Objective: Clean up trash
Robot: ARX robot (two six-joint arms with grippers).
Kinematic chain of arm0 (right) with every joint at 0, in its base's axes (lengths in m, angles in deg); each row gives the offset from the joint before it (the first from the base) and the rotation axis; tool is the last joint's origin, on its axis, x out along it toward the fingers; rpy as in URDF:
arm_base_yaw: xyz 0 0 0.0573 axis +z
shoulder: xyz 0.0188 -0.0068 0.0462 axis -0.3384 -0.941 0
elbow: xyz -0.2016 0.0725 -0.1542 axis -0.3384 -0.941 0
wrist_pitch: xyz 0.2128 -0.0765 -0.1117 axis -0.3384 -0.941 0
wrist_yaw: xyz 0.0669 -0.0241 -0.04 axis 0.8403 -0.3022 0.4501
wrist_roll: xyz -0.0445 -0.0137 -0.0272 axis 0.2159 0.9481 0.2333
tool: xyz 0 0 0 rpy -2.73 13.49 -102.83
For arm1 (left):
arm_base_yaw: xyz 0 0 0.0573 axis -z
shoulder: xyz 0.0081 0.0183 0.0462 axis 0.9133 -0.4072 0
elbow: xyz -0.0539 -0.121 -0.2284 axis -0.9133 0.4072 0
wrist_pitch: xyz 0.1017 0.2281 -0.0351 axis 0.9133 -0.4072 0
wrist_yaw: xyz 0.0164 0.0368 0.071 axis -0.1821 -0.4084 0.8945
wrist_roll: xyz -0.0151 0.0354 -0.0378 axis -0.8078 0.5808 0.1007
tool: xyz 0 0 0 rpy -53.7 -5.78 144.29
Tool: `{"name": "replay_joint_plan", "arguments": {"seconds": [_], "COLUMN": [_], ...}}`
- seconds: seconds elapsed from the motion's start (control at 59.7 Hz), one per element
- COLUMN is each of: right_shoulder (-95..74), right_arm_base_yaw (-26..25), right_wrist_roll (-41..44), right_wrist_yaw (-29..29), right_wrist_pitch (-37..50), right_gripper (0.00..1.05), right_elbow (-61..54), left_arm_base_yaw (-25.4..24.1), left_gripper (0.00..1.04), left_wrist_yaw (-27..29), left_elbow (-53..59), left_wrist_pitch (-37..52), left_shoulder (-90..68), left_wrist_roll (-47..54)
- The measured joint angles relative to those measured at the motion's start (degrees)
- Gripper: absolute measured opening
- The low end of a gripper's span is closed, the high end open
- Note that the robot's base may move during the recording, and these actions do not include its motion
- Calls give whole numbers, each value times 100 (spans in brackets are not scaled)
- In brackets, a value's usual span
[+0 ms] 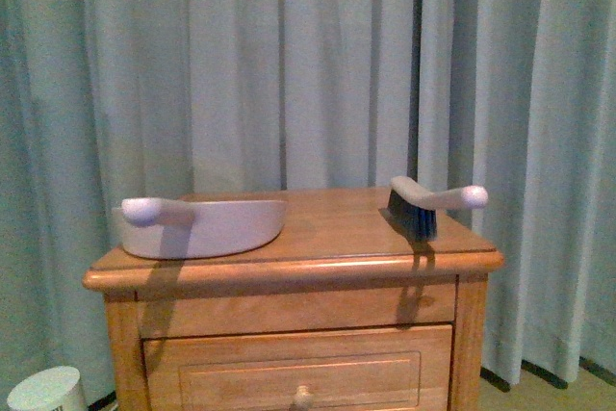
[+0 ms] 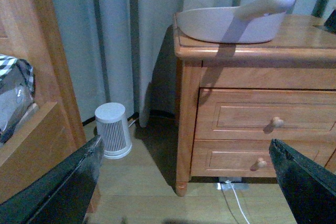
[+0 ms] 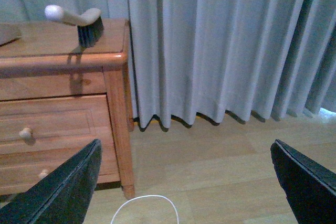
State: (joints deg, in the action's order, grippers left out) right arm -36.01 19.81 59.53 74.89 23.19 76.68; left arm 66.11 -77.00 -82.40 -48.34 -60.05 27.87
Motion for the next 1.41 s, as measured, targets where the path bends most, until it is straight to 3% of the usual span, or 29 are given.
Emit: {"name": "replay_joint_plan", "arguments": {"seconds": [0.502,0.586,0.687,0.737,0.871,1.139,1.407], "right_shoulder": [0,0,0,0,0,0,0], "right_arm_base_yaw": [0,0,0,0,0,0,0], "right_wrist_roll": [2,2,2,2,2,2,2], "right_wrist_yaw": [0,2,0,0,0,0,0], "right_wrist_pitch": [0,0,0,0,0,0,0], "right_gripper": [97,97,97,97,97,97,97], "right_elbow": [0,0,0,0,0,0,0], "left_arm_base_yaw": [0,-146,-341,-326,92,1412,1897], "left_gripper": [97,97,97,97,97,97,97], "left_wrist_yaw": [0,-448,-586,-636,-699,17,629], "left_elbow": [-2,-223,-442,-785,-1987,-5274,-7418], "left_wrist_pitch": [-7,-595,9,372,356,-1069,-1633], "left_shoulder": [-2,-579,-1731,-2470,-4264,-7184,-9254], "left_wrist_roll": [-4,-1029,-1497,-1497,-1314,-417,153]}}
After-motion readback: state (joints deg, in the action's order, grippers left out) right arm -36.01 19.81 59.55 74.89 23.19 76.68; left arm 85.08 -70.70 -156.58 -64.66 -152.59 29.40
